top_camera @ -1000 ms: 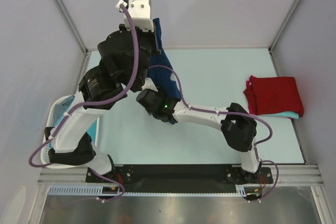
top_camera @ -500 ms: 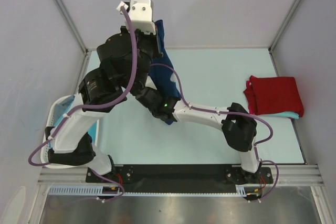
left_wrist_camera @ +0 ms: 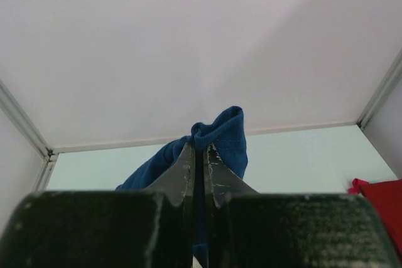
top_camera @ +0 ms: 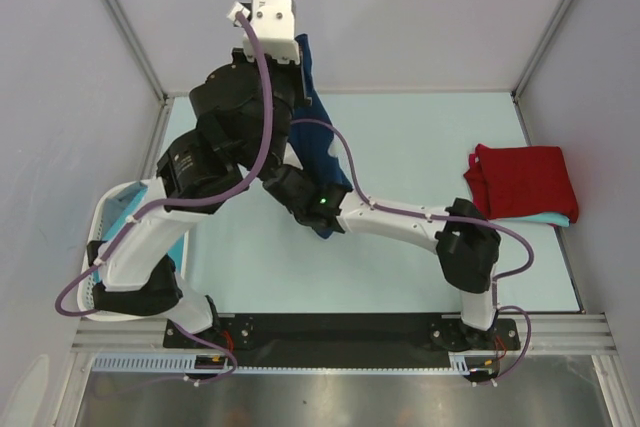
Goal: Fold and stack the t-shirts
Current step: Flatten out the tshirt
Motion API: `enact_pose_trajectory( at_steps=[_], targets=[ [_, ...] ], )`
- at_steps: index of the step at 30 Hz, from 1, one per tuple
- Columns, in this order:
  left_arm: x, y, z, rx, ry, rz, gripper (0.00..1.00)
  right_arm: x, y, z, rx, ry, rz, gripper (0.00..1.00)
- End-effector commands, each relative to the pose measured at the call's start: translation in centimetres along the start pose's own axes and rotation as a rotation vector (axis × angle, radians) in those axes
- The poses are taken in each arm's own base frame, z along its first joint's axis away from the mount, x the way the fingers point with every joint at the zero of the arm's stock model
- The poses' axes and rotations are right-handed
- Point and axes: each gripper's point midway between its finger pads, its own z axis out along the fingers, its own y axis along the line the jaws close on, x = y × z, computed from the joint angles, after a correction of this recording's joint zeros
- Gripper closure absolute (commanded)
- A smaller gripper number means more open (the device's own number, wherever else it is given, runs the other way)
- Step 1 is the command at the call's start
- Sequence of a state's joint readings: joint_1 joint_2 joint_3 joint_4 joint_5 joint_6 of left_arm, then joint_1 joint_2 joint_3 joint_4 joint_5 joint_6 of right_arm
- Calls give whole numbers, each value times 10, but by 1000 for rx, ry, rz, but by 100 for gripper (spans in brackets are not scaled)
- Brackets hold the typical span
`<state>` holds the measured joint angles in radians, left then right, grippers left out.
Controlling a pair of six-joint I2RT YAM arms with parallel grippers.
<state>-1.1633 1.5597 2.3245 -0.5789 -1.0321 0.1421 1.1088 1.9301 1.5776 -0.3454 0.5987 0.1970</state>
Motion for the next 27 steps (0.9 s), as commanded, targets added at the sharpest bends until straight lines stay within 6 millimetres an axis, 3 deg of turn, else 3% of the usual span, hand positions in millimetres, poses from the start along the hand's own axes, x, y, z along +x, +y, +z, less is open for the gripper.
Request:
enact_pose_trajectory(
  at_steps=[1,5,13,16,18,22,26,27],
  targets=[
    [-10,23,8,-59,-33,-41,100,-36,-13,-47,-4,-100,54,100],
    [5,42,29,-100,-8,-46,100,-24,-21,-71,8,-77,41,100],
    [57,71,80,-162,93,-52,100,2,-43,-123,34,-62,80,100],
    [72,89,98,-205,120,-52,100,-5,-62,-141,70,-88,116,100],
    [82,90,107,-201,143,-53,100,-11,-78,-149,121,-107,125,100],
    [102,98,121,-230,181,-43,100,-39,-115,-166,203,-156,183,100],
    [117,105,133,-238,212,-37,100,-68,-165,-169,309,-192,230,100],
    [124,107,136,-239,231,-31,100,-80,-189,-171,356,-209,268,100]
  ],
)
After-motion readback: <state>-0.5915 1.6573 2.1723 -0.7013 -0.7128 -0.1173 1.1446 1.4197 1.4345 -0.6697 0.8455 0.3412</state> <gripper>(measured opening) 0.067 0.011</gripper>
